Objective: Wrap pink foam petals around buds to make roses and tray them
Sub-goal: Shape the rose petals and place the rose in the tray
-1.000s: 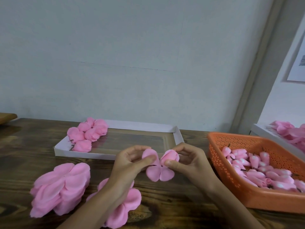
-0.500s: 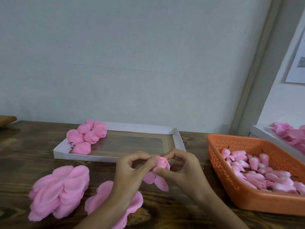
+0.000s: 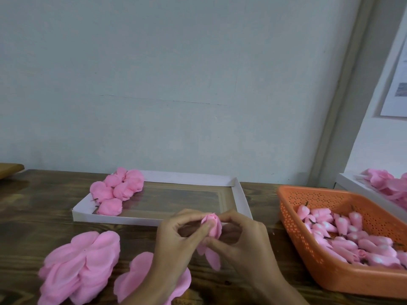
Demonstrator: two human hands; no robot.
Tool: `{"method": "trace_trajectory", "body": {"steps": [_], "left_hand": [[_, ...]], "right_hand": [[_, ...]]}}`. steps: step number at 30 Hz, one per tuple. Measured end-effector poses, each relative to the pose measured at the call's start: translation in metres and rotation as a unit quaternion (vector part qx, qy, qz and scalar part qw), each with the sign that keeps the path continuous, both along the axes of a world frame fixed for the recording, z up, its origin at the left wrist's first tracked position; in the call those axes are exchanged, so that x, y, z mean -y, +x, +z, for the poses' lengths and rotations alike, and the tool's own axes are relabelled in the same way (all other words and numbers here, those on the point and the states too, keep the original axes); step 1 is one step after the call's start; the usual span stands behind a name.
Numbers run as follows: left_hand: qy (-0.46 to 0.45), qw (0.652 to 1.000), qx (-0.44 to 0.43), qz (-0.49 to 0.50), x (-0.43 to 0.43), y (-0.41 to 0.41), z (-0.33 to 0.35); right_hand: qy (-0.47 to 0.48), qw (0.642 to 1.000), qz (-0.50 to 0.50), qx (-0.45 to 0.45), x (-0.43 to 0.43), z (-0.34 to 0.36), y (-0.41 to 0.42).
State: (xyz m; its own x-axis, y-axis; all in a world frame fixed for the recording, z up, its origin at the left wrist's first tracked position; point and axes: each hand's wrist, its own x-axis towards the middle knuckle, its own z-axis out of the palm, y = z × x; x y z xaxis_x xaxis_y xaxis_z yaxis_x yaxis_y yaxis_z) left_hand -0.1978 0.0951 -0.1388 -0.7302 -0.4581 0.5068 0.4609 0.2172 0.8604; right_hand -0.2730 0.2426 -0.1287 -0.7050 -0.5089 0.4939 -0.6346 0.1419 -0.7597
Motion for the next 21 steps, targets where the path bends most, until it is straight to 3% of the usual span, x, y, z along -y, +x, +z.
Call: {"method": "trace_trajectory", "body": {"steps": [9, 14, 19, 21], "left_hand": [[0.040, 0.999, -0.010, -0.027, 0.004, 0.001, 0.003], [0.109, 0.993, 0.011, -0.033, 0.005, 0.000, 0.002], [0.049, 0.987, 0.138, -0.073, 0.008, -0.004, 0.001], [0.061, 0.984, 0.146, -0.079, 0.010, -0.004, 0.000]], "right_hand": [[-0.064, 0.988, 0.082, 0.119, -0.003, 0.003, -0.010], [-0.064, 0.985, 0.118, 0.108, -0.008, 0.006, -0.017], [-0.122, 0.966, 0.147, 0.171, -0.013, 0.011, -0.024], [-0.129, 0.963, 0.155, 0.177, -0.015, 0.012, -0.027]]}}
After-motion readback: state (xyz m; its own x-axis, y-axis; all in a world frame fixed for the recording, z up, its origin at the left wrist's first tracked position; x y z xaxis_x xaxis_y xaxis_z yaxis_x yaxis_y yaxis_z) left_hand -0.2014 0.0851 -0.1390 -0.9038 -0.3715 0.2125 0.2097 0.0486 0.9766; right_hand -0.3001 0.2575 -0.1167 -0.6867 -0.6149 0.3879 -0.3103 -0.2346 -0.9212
